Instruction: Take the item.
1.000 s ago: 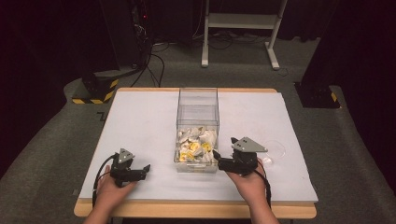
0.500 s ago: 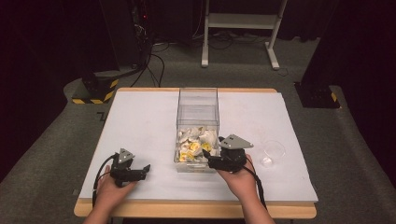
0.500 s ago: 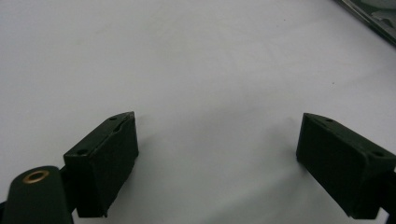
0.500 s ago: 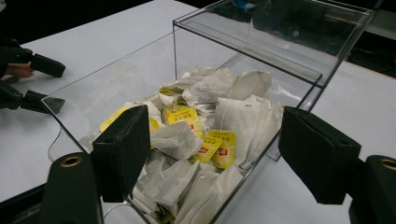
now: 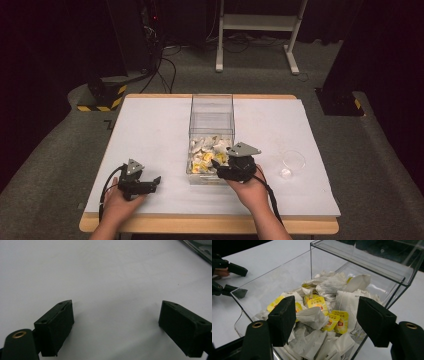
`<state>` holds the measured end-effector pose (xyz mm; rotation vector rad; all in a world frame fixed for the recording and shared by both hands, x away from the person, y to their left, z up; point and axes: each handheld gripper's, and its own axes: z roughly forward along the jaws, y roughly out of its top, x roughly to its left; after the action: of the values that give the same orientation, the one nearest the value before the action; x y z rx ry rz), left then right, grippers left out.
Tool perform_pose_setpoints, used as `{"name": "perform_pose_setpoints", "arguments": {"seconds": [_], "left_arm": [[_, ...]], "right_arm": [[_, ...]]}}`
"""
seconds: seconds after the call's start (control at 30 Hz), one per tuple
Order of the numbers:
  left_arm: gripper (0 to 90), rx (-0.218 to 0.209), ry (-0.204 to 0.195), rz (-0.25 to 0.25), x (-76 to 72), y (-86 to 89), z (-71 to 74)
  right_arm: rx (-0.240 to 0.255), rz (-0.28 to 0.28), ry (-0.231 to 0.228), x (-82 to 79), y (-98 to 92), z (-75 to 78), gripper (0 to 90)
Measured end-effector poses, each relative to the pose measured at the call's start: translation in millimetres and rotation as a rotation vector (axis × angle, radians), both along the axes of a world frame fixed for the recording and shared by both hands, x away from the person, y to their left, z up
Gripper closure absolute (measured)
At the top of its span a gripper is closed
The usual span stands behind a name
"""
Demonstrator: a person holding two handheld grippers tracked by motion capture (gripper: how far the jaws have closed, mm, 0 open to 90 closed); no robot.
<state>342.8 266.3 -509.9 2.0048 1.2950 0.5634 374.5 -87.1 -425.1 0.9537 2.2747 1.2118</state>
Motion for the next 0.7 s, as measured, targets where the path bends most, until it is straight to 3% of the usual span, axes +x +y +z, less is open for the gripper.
{"name": "perform_pose_setpoints", "arguments": {"seconds": [0.4, 0.7], "left_arm": [[13.0, 0.0, 0.0, 0.0, 0.0, 0.1, 0.0], [13.1, -0.001, -0.001, 0.0, 0.0, 0.0, 0.0]], "right_arm": [[-0.054, 0.029, 0.048, 4.0, 8.6, -5.3, 53.8], [-0.086, 0.029, 0.079, 8.0, 9.3, -7.0, 63.9]]}}
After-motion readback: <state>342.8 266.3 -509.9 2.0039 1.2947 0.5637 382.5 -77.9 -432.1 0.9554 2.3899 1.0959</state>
